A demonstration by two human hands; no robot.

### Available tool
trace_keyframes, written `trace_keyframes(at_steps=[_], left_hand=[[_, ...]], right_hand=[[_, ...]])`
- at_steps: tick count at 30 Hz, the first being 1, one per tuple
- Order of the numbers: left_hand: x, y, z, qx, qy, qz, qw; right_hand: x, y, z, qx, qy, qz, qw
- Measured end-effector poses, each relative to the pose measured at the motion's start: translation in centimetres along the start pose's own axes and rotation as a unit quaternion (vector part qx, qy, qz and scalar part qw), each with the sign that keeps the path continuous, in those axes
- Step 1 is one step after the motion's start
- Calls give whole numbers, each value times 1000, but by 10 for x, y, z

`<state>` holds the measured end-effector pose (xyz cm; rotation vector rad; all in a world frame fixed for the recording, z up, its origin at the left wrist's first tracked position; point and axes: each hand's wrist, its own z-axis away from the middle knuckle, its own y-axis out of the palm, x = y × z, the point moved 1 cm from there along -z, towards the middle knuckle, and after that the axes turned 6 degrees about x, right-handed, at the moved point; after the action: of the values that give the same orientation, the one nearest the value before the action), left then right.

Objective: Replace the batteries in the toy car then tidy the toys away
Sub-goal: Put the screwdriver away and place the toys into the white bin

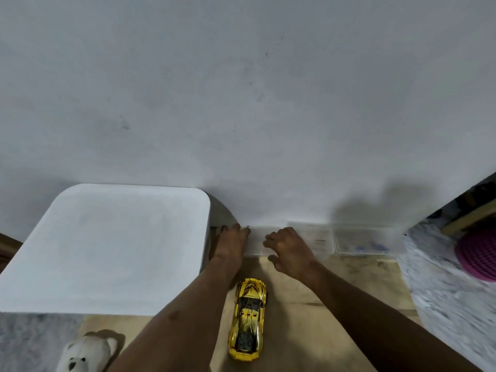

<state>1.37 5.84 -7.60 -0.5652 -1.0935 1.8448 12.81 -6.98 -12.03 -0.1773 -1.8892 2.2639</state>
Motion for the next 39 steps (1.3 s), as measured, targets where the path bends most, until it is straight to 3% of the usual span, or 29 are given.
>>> trace_keyframes(at_steps=[7,14,22,25,32,39], left_hand=[[-5,9,5,-9,-14,-22,1000],[-9,7,26,6,-8,95,995],[-11,-52,60,-28,43,195,979],[3,-79,78,-62,61,224,971],[104,-113,137,-147,17,271,951],[246,-73,184,-141,-113,266,947]], right_hand=[[2,9,-1,-35,-10,19,999],[3,-14,8,30,21,-30,999],[-4,-77,49,-71,123,-136,981],[5,-103,59,-69,158,-155,973],[61,-158,53,-66,196,-177,962],[131,-175,12,-56,230,-244,940]])
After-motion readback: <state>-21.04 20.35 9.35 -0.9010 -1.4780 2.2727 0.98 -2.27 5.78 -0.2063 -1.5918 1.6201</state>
